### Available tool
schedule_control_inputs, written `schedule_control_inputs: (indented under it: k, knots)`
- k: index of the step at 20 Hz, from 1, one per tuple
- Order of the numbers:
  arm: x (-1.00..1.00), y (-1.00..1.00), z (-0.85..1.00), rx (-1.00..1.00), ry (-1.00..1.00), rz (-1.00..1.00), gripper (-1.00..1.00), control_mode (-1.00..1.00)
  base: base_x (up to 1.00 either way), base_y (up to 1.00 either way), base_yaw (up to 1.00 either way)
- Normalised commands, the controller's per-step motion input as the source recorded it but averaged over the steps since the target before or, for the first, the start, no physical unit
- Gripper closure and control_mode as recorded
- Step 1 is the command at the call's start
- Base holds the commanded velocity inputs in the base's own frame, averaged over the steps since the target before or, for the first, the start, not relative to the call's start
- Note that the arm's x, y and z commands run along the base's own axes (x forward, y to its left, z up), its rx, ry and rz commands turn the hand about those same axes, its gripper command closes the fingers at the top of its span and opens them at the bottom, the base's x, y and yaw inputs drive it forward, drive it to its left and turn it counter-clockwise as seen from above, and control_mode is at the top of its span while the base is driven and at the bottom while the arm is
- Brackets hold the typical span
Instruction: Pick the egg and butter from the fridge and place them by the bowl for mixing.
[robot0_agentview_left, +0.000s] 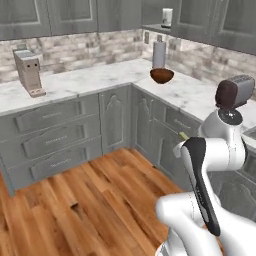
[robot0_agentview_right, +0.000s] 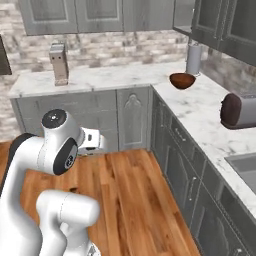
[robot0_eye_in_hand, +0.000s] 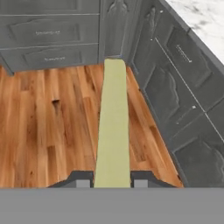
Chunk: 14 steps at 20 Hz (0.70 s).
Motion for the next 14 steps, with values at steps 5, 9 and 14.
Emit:
schedule_control_inputs:
  k: [5,9,14]
  knots:
    - [0.00,0.00,0.00,0.00,0.00,0.00,1.00,1.00,0.89,0.24,-0.11]
    - [0.00,0.00,0.00,0.00,0.00,0.00,1.00,1.00,0.79,0.32,-0.27]
    - [0.00,0.00,0.00,0.00,0.00,0.00,1.00,1.00,0.79,0.33,-0.28]
